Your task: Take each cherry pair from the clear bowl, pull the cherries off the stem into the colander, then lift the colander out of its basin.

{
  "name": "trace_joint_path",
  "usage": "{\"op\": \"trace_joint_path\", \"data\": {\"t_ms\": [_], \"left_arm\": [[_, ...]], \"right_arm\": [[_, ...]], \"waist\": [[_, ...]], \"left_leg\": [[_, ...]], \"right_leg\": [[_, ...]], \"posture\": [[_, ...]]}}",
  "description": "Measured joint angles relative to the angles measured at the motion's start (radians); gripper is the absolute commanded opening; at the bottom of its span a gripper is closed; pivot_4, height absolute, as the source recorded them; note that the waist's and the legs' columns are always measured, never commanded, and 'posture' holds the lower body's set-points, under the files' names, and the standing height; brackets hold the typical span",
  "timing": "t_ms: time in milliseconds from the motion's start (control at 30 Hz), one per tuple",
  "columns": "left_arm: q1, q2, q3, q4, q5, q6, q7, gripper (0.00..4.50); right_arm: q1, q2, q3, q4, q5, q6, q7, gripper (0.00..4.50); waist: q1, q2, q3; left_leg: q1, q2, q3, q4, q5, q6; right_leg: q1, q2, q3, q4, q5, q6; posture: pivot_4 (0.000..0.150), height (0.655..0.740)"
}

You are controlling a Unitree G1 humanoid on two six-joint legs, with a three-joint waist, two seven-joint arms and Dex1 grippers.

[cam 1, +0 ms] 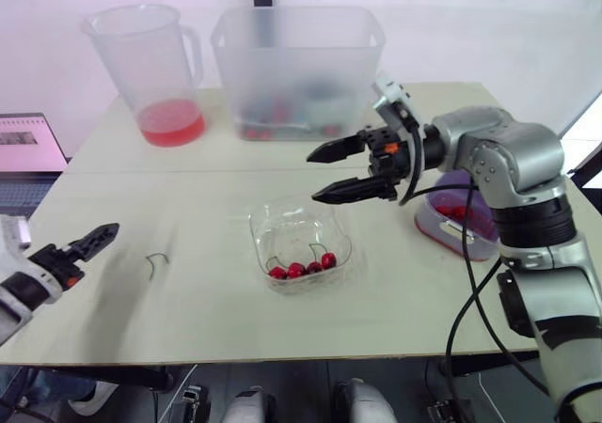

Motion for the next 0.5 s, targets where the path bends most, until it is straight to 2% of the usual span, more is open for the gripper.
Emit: {"op": "trace_joint_path", "data": {"t_ms": [133,333,500], "left_arm": [[-0.018,0.02,-0.015,-0.081,-0.001,-0.004,-0.07,4.48],[-0.133,0.136,-0.201,-0.35,-0.025,-0.009,-0.309,4.48],[-0.231,0.198,-0.317,-0.404,-0.012,-0.018,-0.438,4.48]], "right_arm": [[0.007,-0.024,0.005,-0.005,-0.011,-0.002,-0.01,4.5],[0.072,-0.143,0.05,-0.103,-0.099,-0.073,-0.024,4.5],[0.026,-0.168,0.188,-0.126,-0.208,-0.029,-0.051,4.5]], "waist": [[0.005,-0.001,0.0],[0.01,-0.001,0.0],[-0.013,0.0,0.0]], "left_leg": [[-0.001,0.0,-0.001,0.0,0.0,0.0],[-0.001,-0.001,0.001,0.0,0.0,0.0],[0.0,0.001,0.003,-0.002,0.0,0.0]], "right_leg": [[0.0,-0.001,0.0,0.0,0.0,0.0],[0.0,-0.001,0.001,-0.001,0.0,0.0],[-0.002,0.002,0.001,0.0,0.0,0.0]], "posture": [[0.15,0.6886],[0.15,0.6886],[0.15,0.6886]]}}
